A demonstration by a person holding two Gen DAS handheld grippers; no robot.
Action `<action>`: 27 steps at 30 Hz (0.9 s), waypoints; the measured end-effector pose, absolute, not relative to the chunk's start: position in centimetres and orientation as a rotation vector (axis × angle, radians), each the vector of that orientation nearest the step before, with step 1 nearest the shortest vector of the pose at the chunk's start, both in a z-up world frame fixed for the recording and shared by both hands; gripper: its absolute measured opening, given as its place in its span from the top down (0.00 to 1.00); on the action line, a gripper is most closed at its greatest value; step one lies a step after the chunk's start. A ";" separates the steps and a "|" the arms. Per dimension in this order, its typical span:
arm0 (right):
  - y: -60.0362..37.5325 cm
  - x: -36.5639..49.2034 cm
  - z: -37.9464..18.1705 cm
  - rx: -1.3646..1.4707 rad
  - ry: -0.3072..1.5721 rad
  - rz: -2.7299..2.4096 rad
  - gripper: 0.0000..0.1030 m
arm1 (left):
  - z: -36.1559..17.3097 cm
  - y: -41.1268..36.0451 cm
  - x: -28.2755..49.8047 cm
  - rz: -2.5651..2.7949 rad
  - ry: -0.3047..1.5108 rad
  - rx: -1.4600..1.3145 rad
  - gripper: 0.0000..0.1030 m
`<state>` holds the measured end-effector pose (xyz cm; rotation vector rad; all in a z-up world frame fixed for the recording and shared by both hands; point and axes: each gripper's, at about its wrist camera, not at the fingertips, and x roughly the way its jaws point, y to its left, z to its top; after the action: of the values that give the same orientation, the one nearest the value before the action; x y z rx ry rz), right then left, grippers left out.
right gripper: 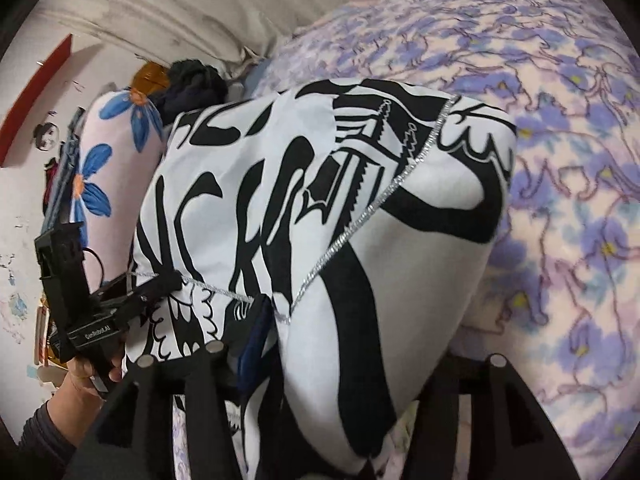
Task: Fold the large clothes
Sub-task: 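Grasp the jacket bundle with both tools and lift it off the blanket, then lower the jacket bundle onto the cream fleece and open both tools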
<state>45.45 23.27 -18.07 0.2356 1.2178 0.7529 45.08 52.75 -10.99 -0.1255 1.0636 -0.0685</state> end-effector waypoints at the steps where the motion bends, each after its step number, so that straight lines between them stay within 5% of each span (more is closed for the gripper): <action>1: 23.1 45.3 -17.7 0.220 1.216 0.743 0.48 | -10.5 52.6 44.8 -0.039 1.059 -0.123 0.22; 7: 21.0 42.5 -14.6 0.096 1.138 0.672 0.48 | -5.2 51.1 41.8 0.106 0.924 -0.028 0.28; 14: 20.7 38.7 -10.5 -0.016 0.907 0.584 0.53 | -2.6 46.0 39.2 0.110 0.851 0.096 0.83; 19: 23.4 37.7 -11.8 -0.077 0.929 0.642 0.86 | -5.4 44.9 39.9 0.174 0.899 0.135 0.90; 27: 22.4 38.4 -16.1 -0.146 0.999 0.557 0.95 | -9.1 47.1 40.1 0.217 0.953 0.153 0.90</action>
<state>38.37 22.42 -16.09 -0.1464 0.9985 0.5568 40.12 47.05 -9.07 0.1534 0.9528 0.2173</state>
